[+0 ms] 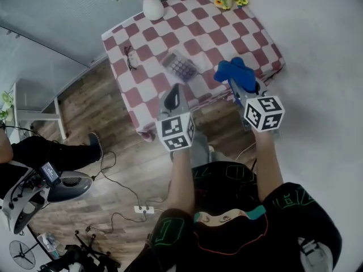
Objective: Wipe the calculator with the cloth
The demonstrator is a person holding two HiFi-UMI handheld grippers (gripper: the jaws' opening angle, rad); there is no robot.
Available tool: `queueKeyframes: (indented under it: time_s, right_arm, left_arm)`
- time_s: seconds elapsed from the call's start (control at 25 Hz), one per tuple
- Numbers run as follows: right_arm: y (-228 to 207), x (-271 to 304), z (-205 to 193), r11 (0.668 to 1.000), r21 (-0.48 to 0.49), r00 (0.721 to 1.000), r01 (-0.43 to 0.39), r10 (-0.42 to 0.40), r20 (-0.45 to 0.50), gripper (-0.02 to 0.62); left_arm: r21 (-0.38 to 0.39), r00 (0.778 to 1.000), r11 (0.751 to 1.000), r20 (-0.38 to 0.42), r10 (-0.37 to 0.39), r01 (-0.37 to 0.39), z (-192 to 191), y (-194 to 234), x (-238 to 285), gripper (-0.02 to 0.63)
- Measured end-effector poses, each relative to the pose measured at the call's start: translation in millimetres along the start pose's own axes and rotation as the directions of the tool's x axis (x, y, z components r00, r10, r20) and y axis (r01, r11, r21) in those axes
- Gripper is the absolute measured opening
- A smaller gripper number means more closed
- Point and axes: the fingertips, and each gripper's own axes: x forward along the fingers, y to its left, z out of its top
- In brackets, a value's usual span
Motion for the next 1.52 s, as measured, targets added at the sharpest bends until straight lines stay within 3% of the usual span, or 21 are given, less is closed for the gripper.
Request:
queueKeyframes:
  time_s: [0.28,0.48,0.76,1.0,1.24,1.4,1.52]
  right_arm:
    - [18,79,15,0.993,-0.056,0.992,-0.100,0.095,-0.087,0.120]
    - [38,137,22,0.983,-0.111,0.985,-0.146,0.134,-0.111,0.120]
    - [69,186,20,0.943,-0.236,0.963,-0.233,0.189,-0.194,0.120]
    - [96,221,16,0.839,-0.422,0.933,-0.342,0.253,-0.255,0.120]
    - [120,246,10,0.727,-0.528,0.897,-0.439,0.327,-0.297,0.120]
    - [137,263,8,0.608,-0.614,0.863,-0.502,0.394,-0.315,0.120]
    - [149,267,-7,0.478,-0.679,0.822,-0.557,0.435,-0.368,0.120]
  left_arm:
    - [-0.139,0.996,0.987,-0.043,0.078,-0.083,-16,48,40,0.011]
    - [-0.175,0.994,0.979,-0.034,0.103,-0.107,-16,89,77,0.011]
    - [-0.226,0.991,0.967,-0.082,0.105,-0.121,-37,102,90,0.011]
    - [-0.238,0.987,0.960,-0.101,0.127,-0.147,-42,109,98,0.011]
    - [-0.240,0.970,0.944,-0.139,0.199,-0.228,-57,118,92,0.011]
    - [-0.235,0.954,0.927,-0.143,0.264,-0.292,-60,120,93,0.011]
    - [-0.258,0.939,0.905,-0.155,0.307,-0.338,-66,117,89,0.011]
